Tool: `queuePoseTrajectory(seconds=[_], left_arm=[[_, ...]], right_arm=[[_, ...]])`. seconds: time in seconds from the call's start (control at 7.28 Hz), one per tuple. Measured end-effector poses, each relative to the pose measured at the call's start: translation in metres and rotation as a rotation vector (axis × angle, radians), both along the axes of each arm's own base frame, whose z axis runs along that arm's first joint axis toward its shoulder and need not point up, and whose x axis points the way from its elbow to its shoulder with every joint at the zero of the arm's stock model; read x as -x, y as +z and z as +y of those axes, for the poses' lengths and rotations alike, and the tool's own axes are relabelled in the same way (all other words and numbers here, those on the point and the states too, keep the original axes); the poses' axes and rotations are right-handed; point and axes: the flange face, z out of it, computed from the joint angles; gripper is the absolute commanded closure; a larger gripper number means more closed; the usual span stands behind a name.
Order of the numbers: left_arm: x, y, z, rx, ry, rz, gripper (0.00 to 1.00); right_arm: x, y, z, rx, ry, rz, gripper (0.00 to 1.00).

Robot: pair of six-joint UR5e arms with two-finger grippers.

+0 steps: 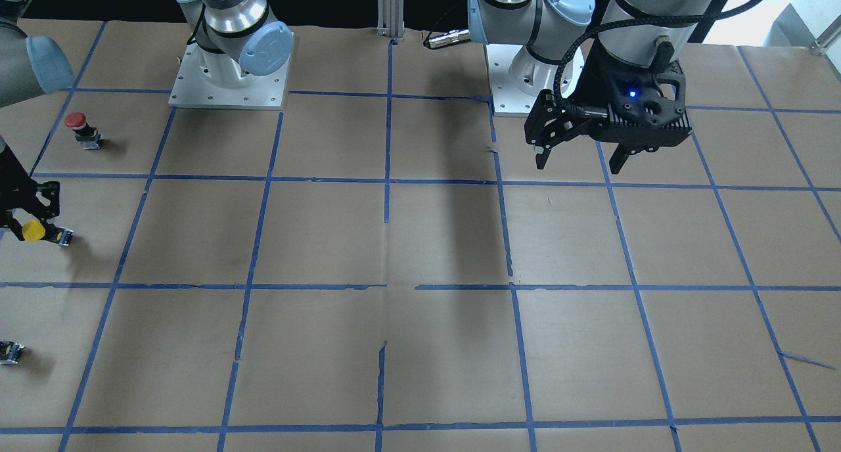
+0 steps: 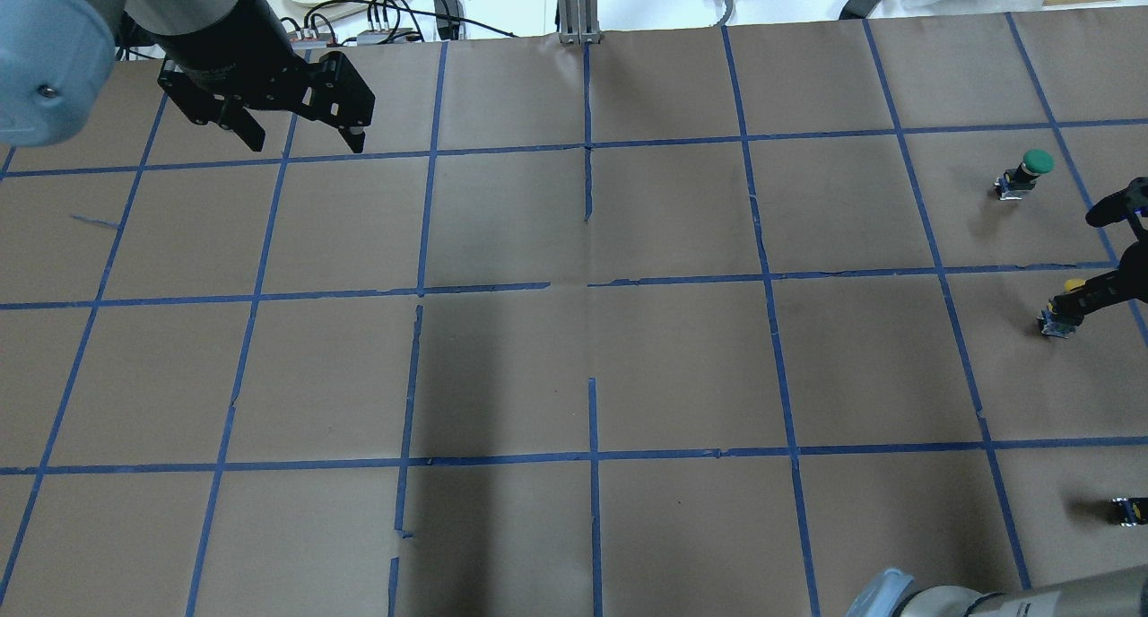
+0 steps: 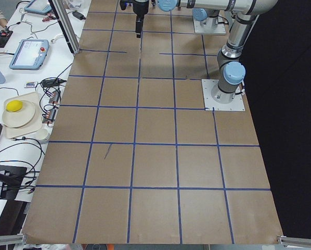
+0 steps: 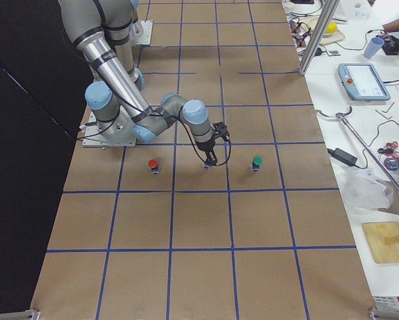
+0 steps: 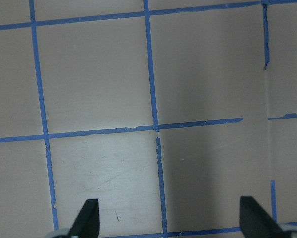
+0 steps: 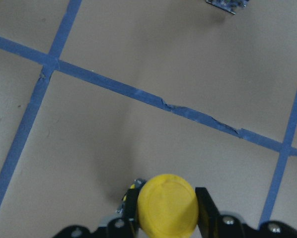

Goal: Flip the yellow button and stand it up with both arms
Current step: 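Lower the yellow button upright onto the table with the right gripper, then open the right gripper and lift it off the standing button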

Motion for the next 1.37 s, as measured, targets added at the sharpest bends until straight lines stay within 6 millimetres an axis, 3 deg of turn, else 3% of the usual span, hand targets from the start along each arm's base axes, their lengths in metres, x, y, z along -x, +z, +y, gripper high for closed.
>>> queuePoseTrajectory(seconds=[0.27, 0.55, 0.96, 1.1, 1.37], left_arm=[[0.002, 0.0, 0.001, 0.006, -0.002, 0.0, 0.0], [0.002, -0.001, 0.003, 0.004, 0.002, -0.004, 0.0], [0.002, 0.0, 0.008, 0.002, 0.009, 0.003, 0.0], [0.003, -0.001, 0.009, -0.004, 0.008, 0.004, 0.0], [0.003, -0.009, 0.003, -0.025, 0.003, 0.004, 0.0]], right_arm=[[-0.001, -0.003, 0.003, -0.013, -0.003, -0.005, 0.19], [-0.005, -0.007, 0.008, -0.02, -0.005, -0.005, 0.03], [-0.006, 0.0, 0.012, -0.035, -0.011, 0.006, 0.01], [-0.01, 0.014, 0.016, -0.051, -0.024, 0.002, 0.01], [-0.017, 0.067, 0.021, -0.124, -0.141, -0.067, 0.0]])
